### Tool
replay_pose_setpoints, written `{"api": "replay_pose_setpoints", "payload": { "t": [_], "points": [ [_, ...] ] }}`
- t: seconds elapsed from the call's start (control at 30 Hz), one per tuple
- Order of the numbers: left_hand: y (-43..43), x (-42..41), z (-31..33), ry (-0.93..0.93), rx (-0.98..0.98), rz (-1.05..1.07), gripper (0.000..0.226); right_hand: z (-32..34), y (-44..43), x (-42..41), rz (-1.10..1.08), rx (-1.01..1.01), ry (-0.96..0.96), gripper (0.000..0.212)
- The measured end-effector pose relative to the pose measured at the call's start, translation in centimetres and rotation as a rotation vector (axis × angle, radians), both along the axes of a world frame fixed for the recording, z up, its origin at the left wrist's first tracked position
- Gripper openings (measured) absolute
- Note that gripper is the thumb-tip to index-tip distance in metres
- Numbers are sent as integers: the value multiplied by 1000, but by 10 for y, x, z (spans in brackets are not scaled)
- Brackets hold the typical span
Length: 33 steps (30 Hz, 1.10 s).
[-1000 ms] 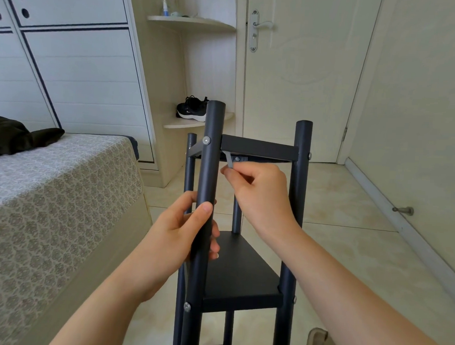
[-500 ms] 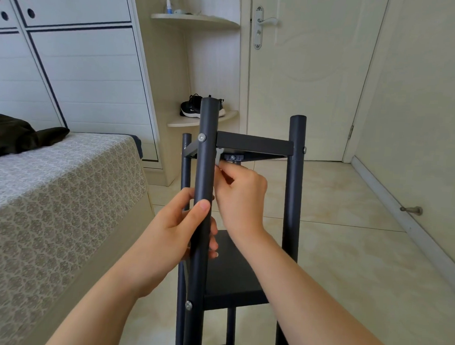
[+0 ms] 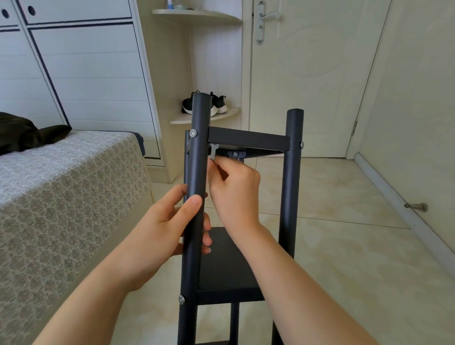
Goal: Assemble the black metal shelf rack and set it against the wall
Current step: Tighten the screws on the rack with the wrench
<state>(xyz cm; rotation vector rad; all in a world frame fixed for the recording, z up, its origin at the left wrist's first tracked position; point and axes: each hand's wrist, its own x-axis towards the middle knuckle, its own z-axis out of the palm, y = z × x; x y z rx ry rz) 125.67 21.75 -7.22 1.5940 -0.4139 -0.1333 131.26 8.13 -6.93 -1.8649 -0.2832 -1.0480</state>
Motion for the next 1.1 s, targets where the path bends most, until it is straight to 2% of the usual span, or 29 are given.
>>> {"api": "replay_pose_setpoints", "payload": {
  "t": [0.07,0.17,0.3,0.5,0.6,0.7,0.83,0.93,1.1],
  "points": [
    [-1,0,1,-1,-1,8,27,3,-7,-7,7,-46,76,32],
    [-3,-2,4,-3,18,33,34,8,-22,-24,-29,-247,203,31],
    [-4,-5,6,-18,60,74,29,15,-43,-53,-104,-479,246,25],
    [-6,-8,6,-86,123,89,29,22,-83,-87,-126,-556,244,23],
    [-3,-6,2,-110,179,111,34,22,-96,-92,-173,-462,197,15],
    [2,-4,1,-97,174,93,37,19,-104,-88,-190,-296,279,12],
    [4,-6,3,-82,155,45,38,23,-107,-81,-3,34,459,8],
    [2,-6,3,-82,147,23,38,28,-108,-80,182,199,526,19],
    [-2,-5,0,-161,148,71,41,29,-105,-80,220,400,522,21]
  ]
}}
